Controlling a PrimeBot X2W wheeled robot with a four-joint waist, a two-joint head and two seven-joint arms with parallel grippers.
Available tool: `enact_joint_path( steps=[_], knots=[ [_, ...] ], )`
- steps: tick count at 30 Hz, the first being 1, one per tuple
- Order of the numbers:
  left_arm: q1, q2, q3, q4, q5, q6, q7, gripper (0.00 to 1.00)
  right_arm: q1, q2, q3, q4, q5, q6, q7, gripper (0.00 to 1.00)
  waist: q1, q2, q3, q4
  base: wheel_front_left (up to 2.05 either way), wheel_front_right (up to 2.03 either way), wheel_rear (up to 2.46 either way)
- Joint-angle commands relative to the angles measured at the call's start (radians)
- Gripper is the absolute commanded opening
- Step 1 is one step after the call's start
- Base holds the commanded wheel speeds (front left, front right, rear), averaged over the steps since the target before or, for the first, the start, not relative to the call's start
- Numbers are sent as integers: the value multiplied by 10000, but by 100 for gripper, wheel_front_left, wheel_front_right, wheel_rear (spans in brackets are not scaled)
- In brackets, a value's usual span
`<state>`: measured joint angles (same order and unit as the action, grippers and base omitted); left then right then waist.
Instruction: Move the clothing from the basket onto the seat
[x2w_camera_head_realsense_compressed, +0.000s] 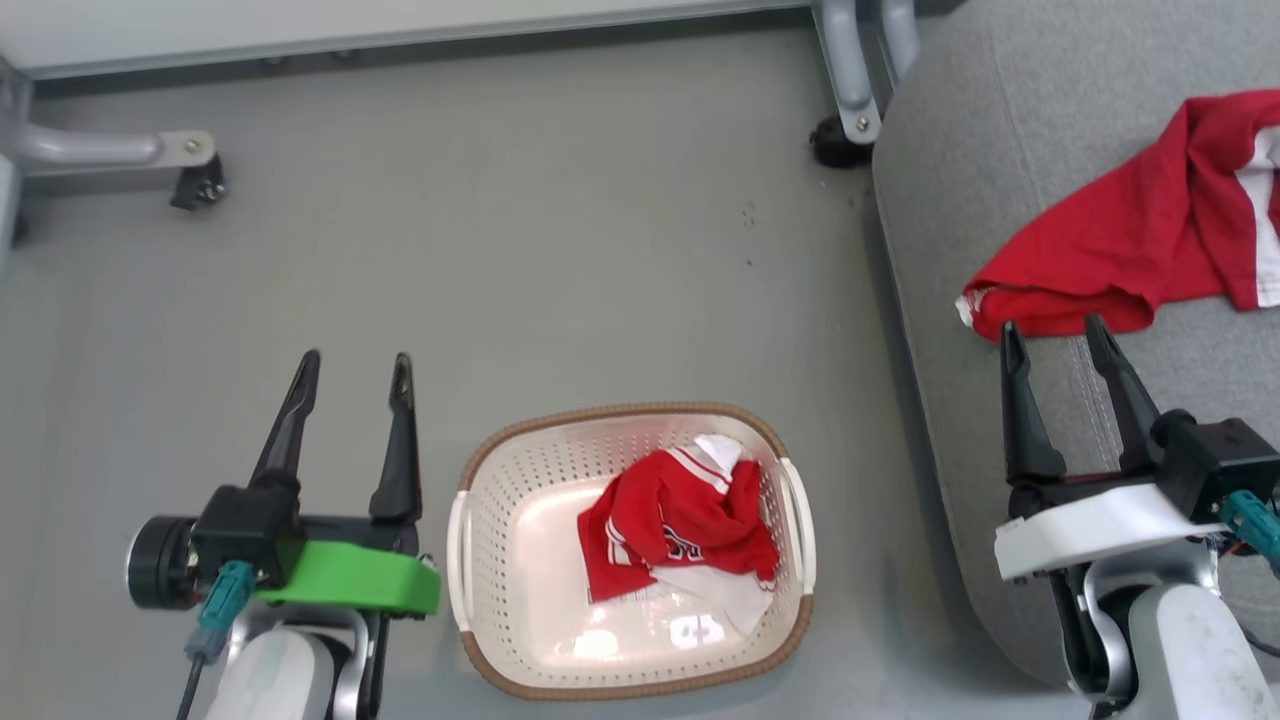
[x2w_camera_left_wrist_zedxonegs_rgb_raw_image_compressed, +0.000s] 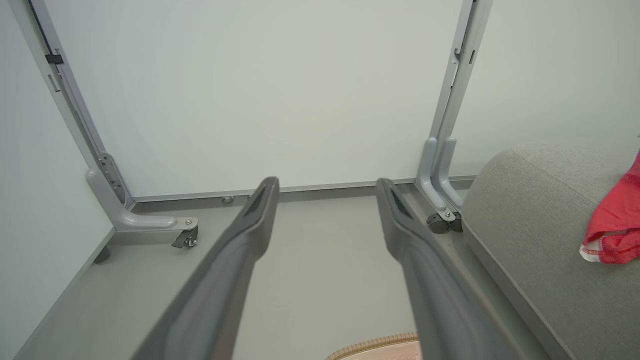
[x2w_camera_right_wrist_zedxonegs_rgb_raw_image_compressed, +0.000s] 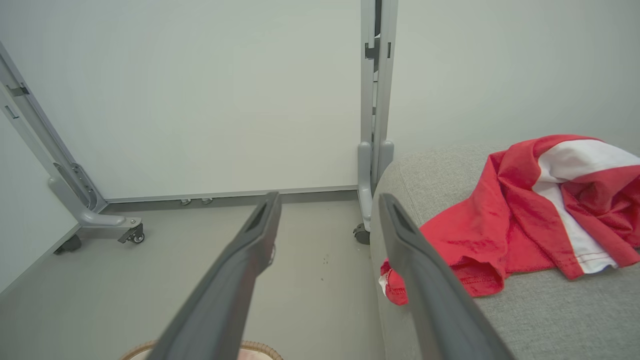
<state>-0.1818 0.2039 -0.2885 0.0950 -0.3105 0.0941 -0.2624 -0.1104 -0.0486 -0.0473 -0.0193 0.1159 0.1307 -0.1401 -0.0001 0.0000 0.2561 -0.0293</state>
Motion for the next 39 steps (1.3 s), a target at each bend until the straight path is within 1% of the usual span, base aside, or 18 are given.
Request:
enact_joint_path(
  steps=[1,4,9,15,21,26,39],
  knots=[
    [303,-74,174,23,51,-12,-33,100,299,-37,-33,-99,-38,1,100,100,1,0,-697,585,0,0,0],
    [711,-165,500,132,159,-74,-33,100,691,-35,11,-258,-53,-1,329,100,1,0,-1035,690,0,0,0],
    [1327,-265,775,267,385,-253,-34,100,1321,-36,111,-453,33,1,593,100,1,0,-1574,701,0,0,0],
    [1920,-406,807,484,536,-424,-34,100,1989,-34,212,-665,162,1,841,100,1,0,-2133,632,0,0,0],
    [2293,-410,805,731,671,-564,-33,100,2509,-36,173,-850,252,1,1042,100,1,0,-2513,570,0,0,0],
    [2427,-484,835,887,723,-631,-33,100,2749,-34,157,-995,295,1,1203,100,1,0,-2615,558,0,0,0],
    [2333,-658,922,1067,865,-749,-35,100,2769,-34,169,-1167,256,1,1347,100,1,0,-2597,570,0,0,0]
  ],
)
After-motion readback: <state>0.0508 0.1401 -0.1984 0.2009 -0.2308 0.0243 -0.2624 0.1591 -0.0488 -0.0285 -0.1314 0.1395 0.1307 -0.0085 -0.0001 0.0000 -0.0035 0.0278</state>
